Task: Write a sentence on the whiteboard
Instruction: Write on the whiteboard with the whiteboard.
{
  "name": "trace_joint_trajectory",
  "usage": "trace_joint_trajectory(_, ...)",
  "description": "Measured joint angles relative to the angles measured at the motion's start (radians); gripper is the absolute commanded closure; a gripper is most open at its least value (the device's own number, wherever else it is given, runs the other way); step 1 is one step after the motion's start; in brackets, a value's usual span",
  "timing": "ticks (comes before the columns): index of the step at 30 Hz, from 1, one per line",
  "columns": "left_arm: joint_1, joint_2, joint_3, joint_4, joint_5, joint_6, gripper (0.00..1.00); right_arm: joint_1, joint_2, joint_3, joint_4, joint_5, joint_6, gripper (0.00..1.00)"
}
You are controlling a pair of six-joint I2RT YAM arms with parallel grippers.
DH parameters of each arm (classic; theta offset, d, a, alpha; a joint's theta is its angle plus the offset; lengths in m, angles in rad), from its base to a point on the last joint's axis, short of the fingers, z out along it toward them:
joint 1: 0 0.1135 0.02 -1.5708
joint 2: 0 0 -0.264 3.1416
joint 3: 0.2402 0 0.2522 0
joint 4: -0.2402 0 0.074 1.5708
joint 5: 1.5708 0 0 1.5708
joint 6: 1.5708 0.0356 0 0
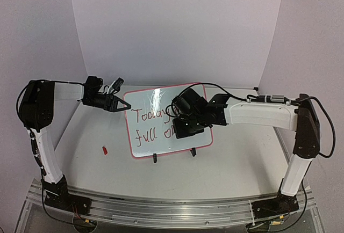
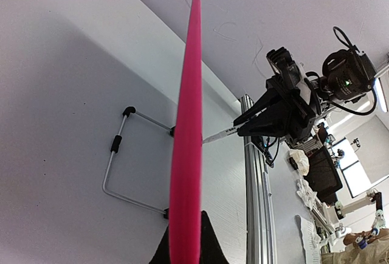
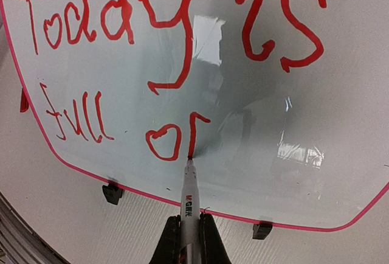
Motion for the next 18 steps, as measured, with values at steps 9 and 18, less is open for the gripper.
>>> trace_joint_trajectory(9, 0.000, 0.000, 0.000, 0.000, 0.000, 0.000, 1.00, 0.016, 0.002, -0.013, -0.016, -0.009, 0.006, 1.00)
trace_joint_trajectory(18, 0.000, 0.000, 0.000, 0.000, 0.000, 0.000, 1.00, 0.055, 0.037, -0.010, -0.020, -0.002, 0.006, 1.00)
